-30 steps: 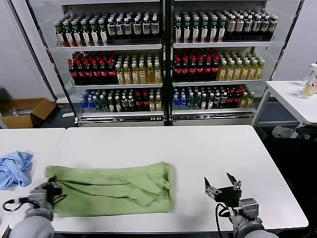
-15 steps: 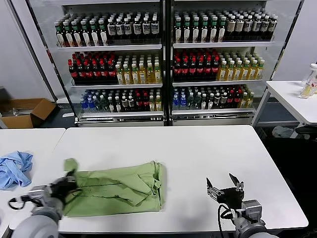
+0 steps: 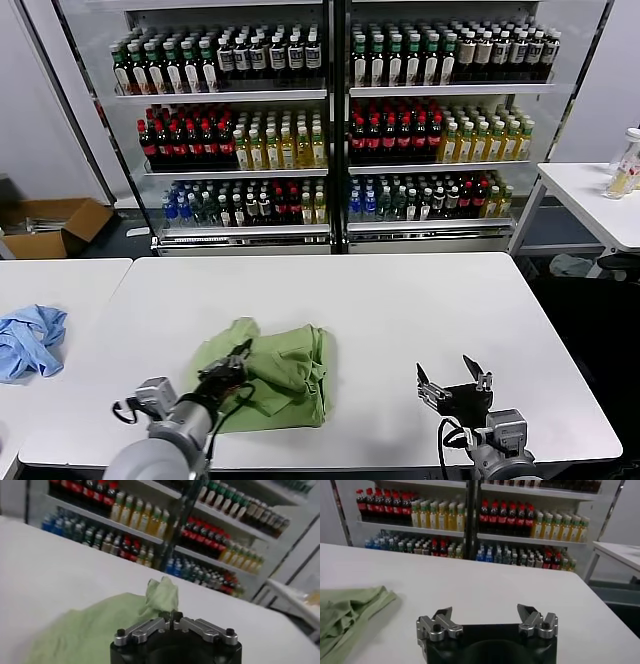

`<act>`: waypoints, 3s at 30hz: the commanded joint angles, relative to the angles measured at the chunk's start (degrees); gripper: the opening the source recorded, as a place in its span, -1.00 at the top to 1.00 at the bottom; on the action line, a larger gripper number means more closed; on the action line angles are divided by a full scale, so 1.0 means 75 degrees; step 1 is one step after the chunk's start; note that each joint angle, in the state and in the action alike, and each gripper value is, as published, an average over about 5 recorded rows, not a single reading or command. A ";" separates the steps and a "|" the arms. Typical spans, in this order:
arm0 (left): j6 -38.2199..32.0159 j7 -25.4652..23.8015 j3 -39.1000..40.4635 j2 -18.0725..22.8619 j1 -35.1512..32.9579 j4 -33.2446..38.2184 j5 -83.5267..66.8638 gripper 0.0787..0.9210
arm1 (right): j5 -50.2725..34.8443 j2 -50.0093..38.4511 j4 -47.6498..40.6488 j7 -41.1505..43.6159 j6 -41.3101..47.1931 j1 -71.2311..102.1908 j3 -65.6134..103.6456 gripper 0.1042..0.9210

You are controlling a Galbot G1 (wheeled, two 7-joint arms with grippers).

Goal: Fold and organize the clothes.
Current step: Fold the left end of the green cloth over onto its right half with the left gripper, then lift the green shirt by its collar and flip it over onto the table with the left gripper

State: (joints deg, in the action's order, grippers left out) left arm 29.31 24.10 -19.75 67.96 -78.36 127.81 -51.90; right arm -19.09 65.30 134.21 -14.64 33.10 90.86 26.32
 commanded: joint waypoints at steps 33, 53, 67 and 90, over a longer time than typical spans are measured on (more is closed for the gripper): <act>-0.0321 -0.1053 -0.1681 -0.0420 -0.1297 -0.1497 0.2714 -0.56 | -0.0064 -0.0078 -0.0236 0.0069 -0.0002 -0.0291 -0.0047 -0.76; -0.0255 -0.1531 -0.1378 -0.0033 -0.0932 -0.1866 0.1845 -0.60 | -0.0048 -0.0103 -0.0146 0.0100 -0.0003 -0.0169 0.0059 -0.76; -0.0585 -0.1807 -0.1230 0.0162 -0.0949 -0.2185 0.1732 0.37 | -0.0044 -0.0058 -0.0198 0.0056 -0.0092 -0.0159 0.0065 -0.76; 0.0524 -0.2368 -0.7239 -0.2769 -0.1922 -0.1639 -0.2689 0.96 | -0.0368 -0.0317 -0.0406 0.0117 -0.0099 -0.0375 0.0317 -0.76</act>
State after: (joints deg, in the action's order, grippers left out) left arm 29.30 7.11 -52.03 58.26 -89.50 116.96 -54.55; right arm -21.14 63.20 131.70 -13.85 32.54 88.41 27.97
